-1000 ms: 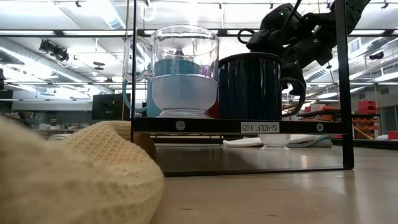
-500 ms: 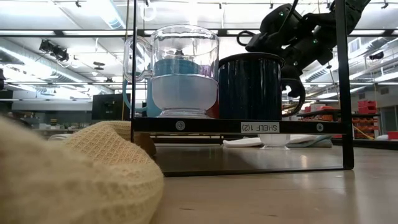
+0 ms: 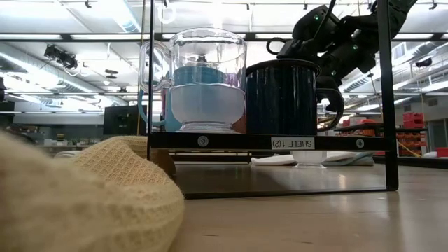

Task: Stack small to large cups/mugs on shelf
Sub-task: Adjust the light orange cup on the shelf

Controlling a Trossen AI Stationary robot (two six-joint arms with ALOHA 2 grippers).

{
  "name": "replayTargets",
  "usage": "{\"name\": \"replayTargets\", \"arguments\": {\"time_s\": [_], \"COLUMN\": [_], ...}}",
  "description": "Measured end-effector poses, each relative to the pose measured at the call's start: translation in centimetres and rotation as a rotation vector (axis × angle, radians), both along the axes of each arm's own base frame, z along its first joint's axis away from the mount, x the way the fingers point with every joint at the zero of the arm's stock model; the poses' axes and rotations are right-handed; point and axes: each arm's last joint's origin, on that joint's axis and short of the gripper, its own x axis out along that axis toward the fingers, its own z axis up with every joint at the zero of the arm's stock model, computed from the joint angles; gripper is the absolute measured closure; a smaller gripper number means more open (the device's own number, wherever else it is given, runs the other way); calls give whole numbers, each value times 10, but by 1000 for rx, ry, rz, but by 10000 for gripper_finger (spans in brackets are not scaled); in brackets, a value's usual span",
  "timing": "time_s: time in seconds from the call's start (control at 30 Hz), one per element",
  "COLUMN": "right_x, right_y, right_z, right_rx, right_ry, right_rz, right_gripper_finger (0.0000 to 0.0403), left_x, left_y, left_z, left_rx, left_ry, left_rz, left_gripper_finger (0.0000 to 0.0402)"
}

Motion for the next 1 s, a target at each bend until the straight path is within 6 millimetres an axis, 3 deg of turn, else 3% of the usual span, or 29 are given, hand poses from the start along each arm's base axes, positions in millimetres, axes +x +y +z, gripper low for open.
{"name": "replayTargets", "arguments": {"time_s": [0.23, 0.7, 1.0], "right_x": [-1, -3, -9], "right_y": [-1, -6, -6], "right_z": [-2, -1, 15], "right_rx": [2, 4, -38], "right_ry": [26, 36, -20], "right_rz": [-6, -98, -142], "right_gripper_finger": [396, 400, 402], "left_x": [0, 0, 0], "left_y": [0, 0, 0], "left_z": [0, -1, -1], "left_rx": [0, -1, -1], "left_ry": [0, 10, 13], "left_rz": [0, 0, 0], "left_gripper_finger": [279, 282, 284]}}
